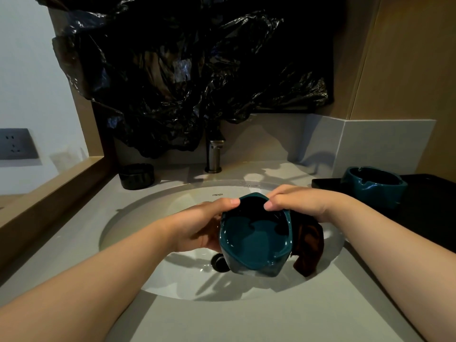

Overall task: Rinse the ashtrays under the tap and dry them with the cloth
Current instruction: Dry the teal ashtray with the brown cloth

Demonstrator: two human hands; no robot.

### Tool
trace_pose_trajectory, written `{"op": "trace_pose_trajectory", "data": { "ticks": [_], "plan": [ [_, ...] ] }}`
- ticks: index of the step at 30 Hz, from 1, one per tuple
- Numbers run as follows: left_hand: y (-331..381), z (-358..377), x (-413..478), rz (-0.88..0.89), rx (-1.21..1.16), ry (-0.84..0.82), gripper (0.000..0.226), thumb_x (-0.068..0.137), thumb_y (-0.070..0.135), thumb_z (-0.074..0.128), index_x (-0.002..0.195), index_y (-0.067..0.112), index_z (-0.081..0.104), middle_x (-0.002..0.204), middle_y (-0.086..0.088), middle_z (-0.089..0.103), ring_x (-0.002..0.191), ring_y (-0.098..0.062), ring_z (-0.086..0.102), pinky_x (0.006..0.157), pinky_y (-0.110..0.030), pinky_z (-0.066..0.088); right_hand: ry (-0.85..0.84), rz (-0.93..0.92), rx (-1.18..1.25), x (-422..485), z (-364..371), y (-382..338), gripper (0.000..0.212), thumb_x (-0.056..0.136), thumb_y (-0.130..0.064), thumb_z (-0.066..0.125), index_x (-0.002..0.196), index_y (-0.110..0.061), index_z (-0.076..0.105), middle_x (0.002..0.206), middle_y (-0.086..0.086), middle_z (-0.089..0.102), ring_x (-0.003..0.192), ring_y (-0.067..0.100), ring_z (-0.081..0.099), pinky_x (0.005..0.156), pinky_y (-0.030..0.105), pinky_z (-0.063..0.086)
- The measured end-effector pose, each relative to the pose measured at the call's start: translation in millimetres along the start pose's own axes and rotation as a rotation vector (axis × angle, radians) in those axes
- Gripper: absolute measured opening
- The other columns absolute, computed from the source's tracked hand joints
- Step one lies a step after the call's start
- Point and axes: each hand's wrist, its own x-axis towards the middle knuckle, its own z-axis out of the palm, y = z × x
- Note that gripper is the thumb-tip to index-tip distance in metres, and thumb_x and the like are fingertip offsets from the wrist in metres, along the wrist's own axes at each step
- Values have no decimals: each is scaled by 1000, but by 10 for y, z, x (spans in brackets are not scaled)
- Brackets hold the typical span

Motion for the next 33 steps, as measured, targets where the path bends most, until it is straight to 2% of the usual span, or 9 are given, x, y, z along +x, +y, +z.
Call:
{"op": "trace_pose_trajectory", "data": {
  "ticks": [2,6,9,11,15,17,22,28,33],
  "plan": [
    [-6,0,0,-13,-6,10,38,76,45,56,107,24,63,100,-5,73,96,-26,68,84,-43,56,-2,-1,4,-24,20,-26,37,71,-50,72,83,-15,71,82,4,70,74,18,66,66,27,52],
    [4,-29,23,12,-70,130,23,92,35,52,104,18,62,100,-11,69,92,-29,67,77,-42,58,260,138,-64,31,-53,29,67,72,-73,54,108,-17,64,99,6,69,91,23,66,84,35,54],
    [1,-59,70,-1,-118,241,25,95,36,51,104,15,62,99,-13,69,88,-29,67,72,-39,59,578,200,172,77,-159,35,57,89,-56,49,119,-8,60,111,13,64,100,30,61,94,39,48],
    [-9,-85,105,-3,-141,303,29,93,37,55,106,13,61,105,-16,68,92,-32,67,74,-41,58,640,155,493,51,-252,-32,33,92,-32,47,107,-6,59,97,15,61,86,30,61,82,35,49],
    [-30,-106,138,1,-162,413,34,89,39,62,108,11,60,104,-16,69,94,-32,68,72,-41,58,442,-106,794,-134,-119,-292,21,85,4,40,96,5,58,86,18,61,76,29,62,70,33,54],
    [-31,-89,144,1,-166,436,36,87,41,63,107,11,60,101,-15,70,92,-31,69,74,-42,59,486,-134,581,-91,124,-358,17,85,8,54,100,4,60,89,16,64,81,26,63,76,32,53],
    [0,1,174,16,-118,569,29,84,43,67,89,15,62,91,-12,71,82,-27,71,68,-37,60,676,-29,-99,197,682,-281,54,74,-23,78,122,-17,54,100,-2,63,91,15,62,78,23,48],
    [5,17,188,34,-93,575,34,83,44,67,94,12,67,93,-13,72,84,-28,71,68,-38,60,610,-104,374,319,703,-213,38,77,-12,76,112,-9,61,94,6,71,86,21,69,85,36,55],
    [3,28,182,44,-96,587,33,86,45,64,92,12,68,92,-13,73,83,-28,71,69,-38,60,323,-212,271,296,624,-225,21,86,-6,64,105,-13,67,96,7,72,91,21,68,90,34,52]
  ]
}}
